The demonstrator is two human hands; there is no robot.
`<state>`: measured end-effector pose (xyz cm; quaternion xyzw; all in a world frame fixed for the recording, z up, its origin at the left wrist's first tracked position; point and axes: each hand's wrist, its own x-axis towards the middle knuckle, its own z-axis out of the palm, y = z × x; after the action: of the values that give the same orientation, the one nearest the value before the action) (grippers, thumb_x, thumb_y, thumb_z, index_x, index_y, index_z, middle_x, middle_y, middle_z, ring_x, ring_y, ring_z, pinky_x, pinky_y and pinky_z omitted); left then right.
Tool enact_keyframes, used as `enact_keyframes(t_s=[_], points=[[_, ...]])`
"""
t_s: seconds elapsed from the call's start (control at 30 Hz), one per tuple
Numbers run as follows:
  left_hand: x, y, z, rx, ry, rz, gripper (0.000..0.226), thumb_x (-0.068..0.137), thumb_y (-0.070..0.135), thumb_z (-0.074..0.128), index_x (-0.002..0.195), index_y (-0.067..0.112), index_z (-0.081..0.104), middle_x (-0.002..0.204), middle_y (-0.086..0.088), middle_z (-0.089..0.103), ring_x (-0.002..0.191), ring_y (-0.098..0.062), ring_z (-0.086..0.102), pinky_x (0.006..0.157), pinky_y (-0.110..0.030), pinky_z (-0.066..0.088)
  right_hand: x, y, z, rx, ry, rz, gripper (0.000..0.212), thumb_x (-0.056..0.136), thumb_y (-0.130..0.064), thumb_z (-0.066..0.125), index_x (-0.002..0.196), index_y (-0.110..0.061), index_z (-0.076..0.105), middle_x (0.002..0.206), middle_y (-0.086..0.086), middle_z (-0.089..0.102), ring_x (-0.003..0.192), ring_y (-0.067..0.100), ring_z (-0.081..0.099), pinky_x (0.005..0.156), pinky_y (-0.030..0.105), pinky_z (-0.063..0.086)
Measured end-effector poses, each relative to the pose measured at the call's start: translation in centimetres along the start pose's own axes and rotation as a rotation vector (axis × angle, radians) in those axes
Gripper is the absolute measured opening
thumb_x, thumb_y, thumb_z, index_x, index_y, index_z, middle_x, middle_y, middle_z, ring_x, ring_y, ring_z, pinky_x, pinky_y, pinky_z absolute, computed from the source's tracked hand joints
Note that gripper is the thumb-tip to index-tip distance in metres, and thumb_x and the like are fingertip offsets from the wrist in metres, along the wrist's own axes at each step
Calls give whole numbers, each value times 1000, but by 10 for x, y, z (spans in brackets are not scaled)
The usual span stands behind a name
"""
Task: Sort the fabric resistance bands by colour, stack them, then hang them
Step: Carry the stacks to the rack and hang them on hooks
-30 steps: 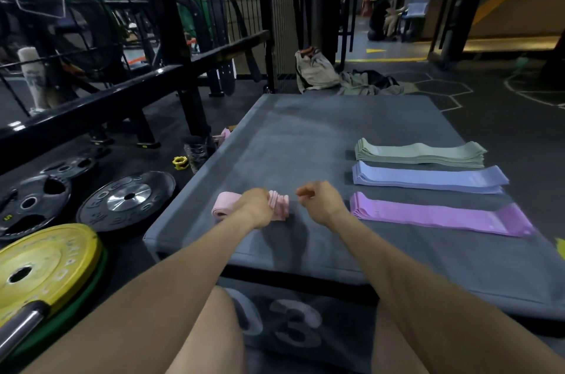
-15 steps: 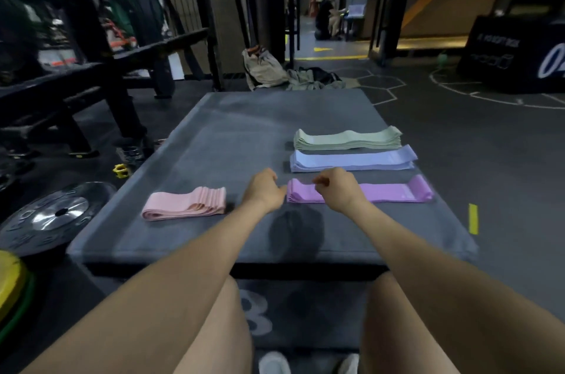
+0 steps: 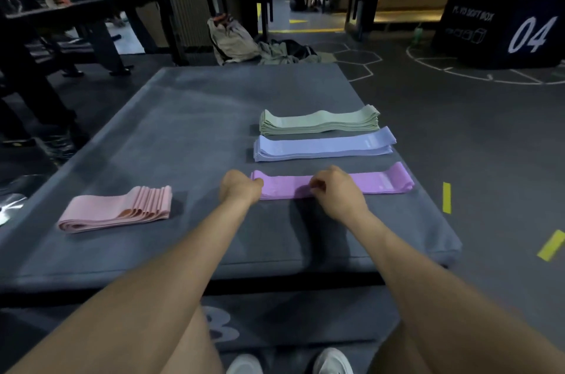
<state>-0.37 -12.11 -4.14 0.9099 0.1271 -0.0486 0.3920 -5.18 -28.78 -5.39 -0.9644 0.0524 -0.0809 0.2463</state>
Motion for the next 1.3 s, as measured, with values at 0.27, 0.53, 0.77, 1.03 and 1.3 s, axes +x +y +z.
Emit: enact_keyframes(t_s=[0.27, 0.53, 0.77, 1.03, 1.3], points=[[15, -9, -3, 22, -44, -44, 32, 75, 15, 72, 63, 5, 44, 62, -7, 44, 70, -25, 49, 60, -28, 37, 12, 2, -8, 32, -74, 54, 16, 87, -14, 56, 94, -15, 70, 103, 8, 68, 98, 28, 61, 82, 33, 50], [25, -9, 2, 45, -78, 0, 32, 79, 11, 62, 59, 10, 36, 59, -6, 39, 50, -20, 35, 44, -25, 24, 17, 3, -12, 77, -117, 107, 17, 87, -13, 57, 94, -19, 71, 101, 6, 69, 96, 24, 61, 80, 30, 49], [30, -9, -8, -377, -83, -73, 20, 82, -1, 59, 66, 7, 49, 91, -14, 55, 81, -25, 55, 73, -36, 53, 11, 3, -20, 66, -122, 58, 23, 89, -11, 54, 101, -18, 72, 106, 6, 69, 100, 23, 62, 84, 28, 48], [27, 11, -19, -447, 55, 16, 24, 76, 1, 63, 59, 8, 48, 72, -13, 53, 70, -23, 51, 74, -35, 47, 10, 9, -38, 55, -61, 78, 25, 89, -9, 52, 104, -15, 71, 110, 7, 69, 104, 25, 62, 88, 29, 48], [-13, 87, 33, -322, -97, 199, 29, 69, 5, 68, 50, 14, 47, 52, -7, 42, 62, -21, 42, 63, -27, 40, 9, 29, -55, 198, 58, 161, 24, 89, -6, 51, 103, -12, 70, 106, 8, 69, 99, 24, 63, 82, 28, 49]])
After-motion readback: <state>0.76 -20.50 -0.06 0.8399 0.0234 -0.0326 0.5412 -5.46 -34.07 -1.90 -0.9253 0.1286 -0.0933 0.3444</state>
